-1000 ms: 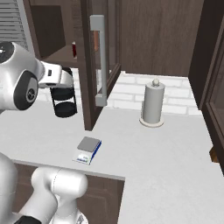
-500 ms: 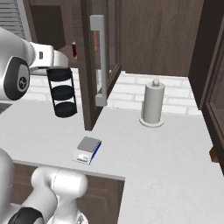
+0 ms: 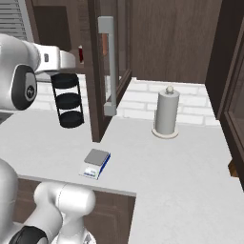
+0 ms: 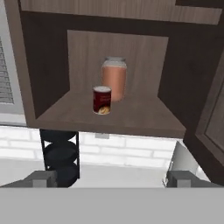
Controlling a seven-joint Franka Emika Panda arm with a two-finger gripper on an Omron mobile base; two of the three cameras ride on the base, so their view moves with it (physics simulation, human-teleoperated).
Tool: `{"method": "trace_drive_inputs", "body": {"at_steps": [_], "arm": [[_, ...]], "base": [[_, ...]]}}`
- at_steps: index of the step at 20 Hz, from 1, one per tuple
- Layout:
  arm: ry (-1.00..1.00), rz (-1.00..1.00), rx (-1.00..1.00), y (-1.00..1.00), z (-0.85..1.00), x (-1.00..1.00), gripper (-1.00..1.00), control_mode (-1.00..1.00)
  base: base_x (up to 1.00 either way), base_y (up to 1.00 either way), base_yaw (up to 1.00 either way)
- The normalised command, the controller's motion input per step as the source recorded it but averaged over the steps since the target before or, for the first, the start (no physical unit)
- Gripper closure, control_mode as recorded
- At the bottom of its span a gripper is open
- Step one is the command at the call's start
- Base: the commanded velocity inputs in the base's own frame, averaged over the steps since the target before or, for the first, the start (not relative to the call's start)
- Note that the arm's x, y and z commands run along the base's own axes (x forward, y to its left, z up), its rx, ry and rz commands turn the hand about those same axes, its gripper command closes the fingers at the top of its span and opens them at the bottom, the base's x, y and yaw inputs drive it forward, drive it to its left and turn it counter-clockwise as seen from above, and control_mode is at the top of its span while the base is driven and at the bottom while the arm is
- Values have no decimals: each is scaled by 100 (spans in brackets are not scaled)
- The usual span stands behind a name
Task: Pick the canned food and place it on the digital scale for weighing, and close the cabinet.
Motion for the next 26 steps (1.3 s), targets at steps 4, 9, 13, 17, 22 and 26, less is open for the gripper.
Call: {"method": "trace_drive_inputs", "body": {"at_steps": [4, 9, 13, 17, 22, 26], "arm": [[-16, 0, 0, 0, -2, 38, -100, -100], [-2, 1, 1, 1, 24, 30, -100, -100], [12, 2, 1, 5, 25, 18, -100, -100], [1, 0, 0, 0, 0, 22, -100, -100], [0, 0, 0, 1, -7, 28, -100, -100], [0, 0, 1, 8, 1, 31, -100, -100]], "base": [[0, 0, 0], [0, 0, 0], [0, 0, 0], [0, 0, 0], [0, 0, 0], [0, 0, 0]]}}
